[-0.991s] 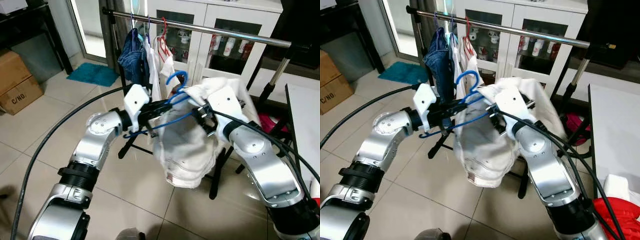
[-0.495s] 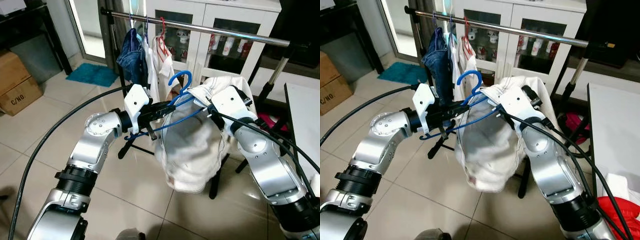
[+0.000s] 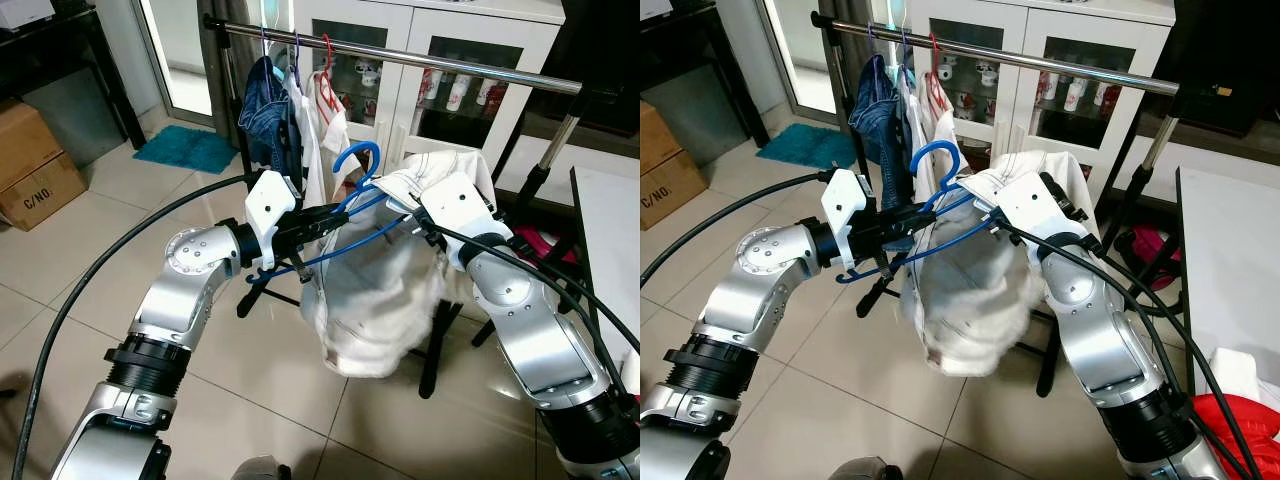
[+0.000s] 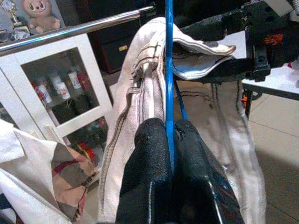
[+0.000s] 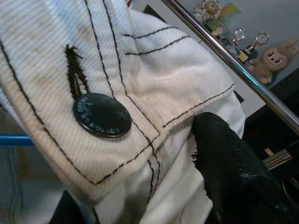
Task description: Hang hanger
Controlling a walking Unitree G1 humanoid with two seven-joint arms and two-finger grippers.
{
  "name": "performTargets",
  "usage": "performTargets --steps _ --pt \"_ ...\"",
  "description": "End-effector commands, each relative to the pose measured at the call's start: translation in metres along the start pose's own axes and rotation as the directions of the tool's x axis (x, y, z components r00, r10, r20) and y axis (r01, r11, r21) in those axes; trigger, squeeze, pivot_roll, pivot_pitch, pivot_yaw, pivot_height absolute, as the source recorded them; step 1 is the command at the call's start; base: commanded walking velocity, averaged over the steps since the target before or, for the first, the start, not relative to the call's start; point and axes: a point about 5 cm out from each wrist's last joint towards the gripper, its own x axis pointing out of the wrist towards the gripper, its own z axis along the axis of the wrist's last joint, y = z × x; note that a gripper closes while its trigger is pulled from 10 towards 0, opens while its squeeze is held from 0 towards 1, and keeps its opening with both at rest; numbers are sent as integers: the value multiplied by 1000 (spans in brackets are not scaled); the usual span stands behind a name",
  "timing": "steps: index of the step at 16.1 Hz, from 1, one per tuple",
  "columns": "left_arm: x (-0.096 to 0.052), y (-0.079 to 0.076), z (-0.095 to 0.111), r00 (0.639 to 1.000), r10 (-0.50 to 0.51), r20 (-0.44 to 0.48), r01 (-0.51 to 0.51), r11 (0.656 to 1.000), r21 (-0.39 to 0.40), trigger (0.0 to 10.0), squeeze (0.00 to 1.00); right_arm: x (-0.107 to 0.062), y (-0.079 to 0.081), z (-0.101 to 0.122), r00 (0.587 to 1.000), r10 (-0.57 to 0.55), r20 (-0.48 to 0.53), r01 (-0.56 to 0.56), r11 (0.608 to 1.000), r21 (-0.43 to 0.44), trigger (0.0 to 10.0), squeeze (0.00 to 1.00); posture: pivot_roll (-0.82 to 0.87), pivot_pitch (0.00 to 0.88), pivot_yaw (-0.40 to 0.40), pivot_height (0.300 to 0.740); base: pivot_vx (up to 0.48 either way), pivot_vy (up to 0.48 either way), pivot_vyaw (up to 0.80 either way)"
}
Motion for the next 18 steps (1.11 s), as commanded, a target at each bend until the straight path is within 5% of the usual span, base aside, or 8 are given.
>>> performTargets --steps 1,18 --pt "1 2 17 997 -1 76 -1 999 34 0 0 1 -6 0 1000 -20 4 20 1000 12 0 0 39 0 36 740 0 0 0" --pt "-6 4 5 1000 23 21 -24 999 32 0 0 -1 -7 0 1000 -5 29 3 998 69 0 0 33 0 29 740 0 0 0"
